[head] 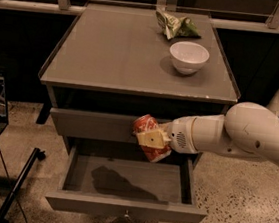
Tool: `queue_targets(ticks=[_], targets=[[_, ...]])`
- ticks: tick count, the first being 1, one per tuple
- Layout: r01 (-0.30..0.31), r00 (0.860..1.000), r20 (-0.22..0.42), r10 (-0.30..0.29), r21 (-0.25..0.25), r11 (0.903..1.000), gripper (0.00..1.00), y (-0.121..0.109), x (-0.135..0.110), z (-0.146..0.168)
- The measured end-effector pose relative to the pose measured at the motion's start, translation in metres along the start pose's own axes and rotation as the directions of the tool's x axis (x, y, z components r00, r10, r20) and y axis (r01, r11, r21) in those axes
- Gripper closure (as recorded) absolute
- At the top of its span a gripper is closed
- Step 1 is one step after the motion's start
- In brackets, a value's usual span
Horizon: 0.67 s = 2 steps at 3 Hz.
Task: Place coke can into middle drawer
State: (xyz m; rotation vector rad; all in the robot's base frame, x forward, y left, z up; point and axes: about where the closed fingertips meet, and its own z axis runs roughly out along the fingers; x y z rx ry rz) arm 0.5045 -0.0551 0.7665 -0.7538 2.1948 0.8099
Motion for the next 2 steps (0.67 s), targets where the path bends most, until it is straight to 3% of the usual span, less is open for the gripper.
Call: queue_targets(ticks=[1,2], targets=[[-0.079,0.997,0.003,0.079,-0.015,0.9968,1.0,-0.017,0.03,0.017],[-0.197,0.98,-0.016,0.197,-0.03,0.9799,1.0,-0.048,0.076,0.047]])
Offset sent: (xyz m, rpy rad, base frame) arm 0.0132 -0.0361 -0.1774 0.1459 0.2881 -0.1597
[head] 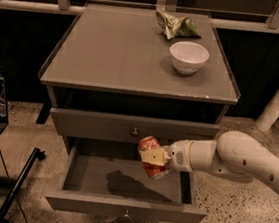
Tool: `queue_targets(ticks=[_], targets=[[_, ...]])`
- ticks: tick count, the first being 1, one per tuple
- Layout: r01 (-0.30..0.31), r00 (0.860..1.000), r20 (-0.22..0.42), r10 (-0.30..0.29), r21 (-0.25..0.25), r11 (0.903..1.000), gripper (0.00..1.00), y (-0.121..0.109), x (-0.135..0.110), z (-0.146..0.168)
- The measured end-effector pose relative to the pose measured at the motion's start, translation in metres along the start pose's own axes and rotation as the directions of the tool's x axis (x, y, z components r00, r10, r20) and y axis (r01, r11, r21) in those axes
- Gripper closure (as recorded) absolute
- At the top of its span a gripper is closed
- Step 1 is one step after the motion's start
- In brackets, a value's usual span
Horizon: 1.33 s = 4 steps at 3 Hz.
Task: Place coke can into middle drawer
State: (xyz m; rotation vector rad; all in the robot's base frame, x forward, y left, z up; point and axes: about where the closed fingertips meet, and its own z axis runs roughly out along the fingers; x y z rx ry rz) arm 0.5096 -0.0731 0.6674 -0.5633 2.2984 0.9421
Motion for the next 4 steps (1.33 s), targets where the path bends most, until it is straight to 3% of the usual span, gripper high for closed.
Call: queue_targets(ticks=[2,4], targets=[[-0.152,0.985,-0.082,0.151,-0.011,0.9883,1.0,-0.067,0.058,0.065],[-0.229,0.942,-0.227,0.248,0.107,0.9676,1.0,-0.12,0.103,0.122]])
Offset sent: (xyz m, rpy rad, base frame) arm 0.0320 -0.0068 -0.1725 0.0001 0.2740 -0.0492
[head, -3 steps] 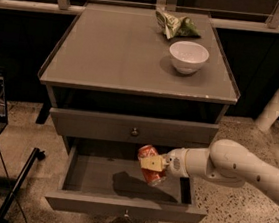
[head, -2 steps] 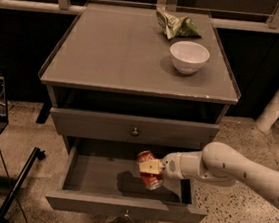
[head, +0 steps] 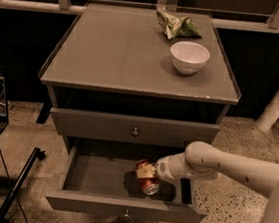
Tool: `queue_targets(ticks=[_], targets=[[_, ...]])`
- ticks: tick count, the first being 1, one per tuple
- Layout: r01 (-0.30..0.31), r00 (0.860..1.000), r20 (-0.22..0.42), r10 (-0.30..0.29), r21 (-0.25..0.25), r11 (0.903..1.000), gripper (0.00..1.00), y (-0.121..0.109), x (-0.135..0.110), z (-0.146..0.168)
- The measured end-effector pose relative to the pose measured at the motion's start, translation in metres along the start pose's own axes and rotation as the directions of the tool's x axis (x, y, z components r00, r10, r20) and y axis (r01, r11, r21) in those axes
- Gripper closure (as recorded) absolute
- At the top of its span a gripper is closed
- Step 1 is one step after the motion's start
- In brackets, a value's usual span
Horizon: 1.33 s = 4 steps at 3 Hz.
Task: Place coke can into middle drawer
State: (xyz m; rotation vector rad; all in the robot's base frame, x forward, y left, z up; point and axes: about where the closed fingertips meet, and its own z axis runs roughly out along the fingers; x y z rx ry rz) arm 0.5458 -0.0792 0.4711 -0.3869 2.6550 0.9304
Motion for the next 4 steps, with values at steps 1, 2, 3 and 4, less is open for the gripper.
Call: queue_targets(ticks=[1,2,3,4], targets=[[-0.038,0.997,-0.066,0.043,0.067,0.997,1.0,-0.025,0.01,0.02],[-0.081,0.993,-0.075,0.092,0.131,0.988,1.0,-0.045,0.016,0.026],[-0.092,0.992,-0.074,0.103,0.146,0.985,0.88,-0.049,0.017,0.027],[-0.092,0.992,-0.074,0.103,0.146,0.985,0.65,-0.049,0.017,0.027]])
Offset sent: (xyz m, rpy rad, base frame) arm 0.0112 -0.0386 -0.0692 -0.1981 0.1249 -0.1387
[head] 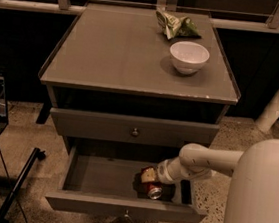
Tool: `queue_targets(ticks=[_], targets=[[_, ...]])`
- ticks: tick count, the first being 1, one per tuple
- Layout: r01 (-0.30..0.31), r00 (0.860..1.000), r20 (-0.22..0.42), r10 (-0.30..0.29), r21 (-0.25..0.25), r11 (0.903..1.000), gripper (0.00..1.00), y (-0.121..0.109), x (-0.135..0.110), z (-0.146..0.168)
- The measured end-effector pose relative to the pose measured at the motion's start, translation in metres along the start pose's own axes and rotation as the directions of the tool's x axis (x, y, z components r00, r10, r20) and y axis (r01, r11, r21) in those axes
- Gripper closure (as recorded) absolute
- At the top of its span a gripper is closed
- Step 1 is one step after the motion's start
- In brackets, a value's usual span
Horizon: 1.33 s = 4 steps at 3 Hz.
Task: Place coke can into middle drawer
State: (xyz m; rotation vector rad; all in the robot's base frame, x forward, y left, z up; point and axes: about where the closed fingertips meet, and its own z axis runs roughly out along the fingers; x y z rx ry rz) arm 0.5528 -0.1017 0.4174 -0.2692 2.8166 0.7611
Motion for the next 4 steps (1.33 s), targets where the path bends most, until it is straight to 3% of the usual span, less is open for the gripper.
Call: queue_targets(ticks=[2,3,4], targets=[[0.0,1.0,0.0,0.0,0.0,1.0,0.18,0.0,0.0,0.0001],[0.0,1.0,0.0,0.0,0.0,1.0,0.0,0.0001,0.0001,0.0001],[0.0,1.0,0.0,0.0,0.0,1.0,0.0,0.0001,0.0001,0.0001]])
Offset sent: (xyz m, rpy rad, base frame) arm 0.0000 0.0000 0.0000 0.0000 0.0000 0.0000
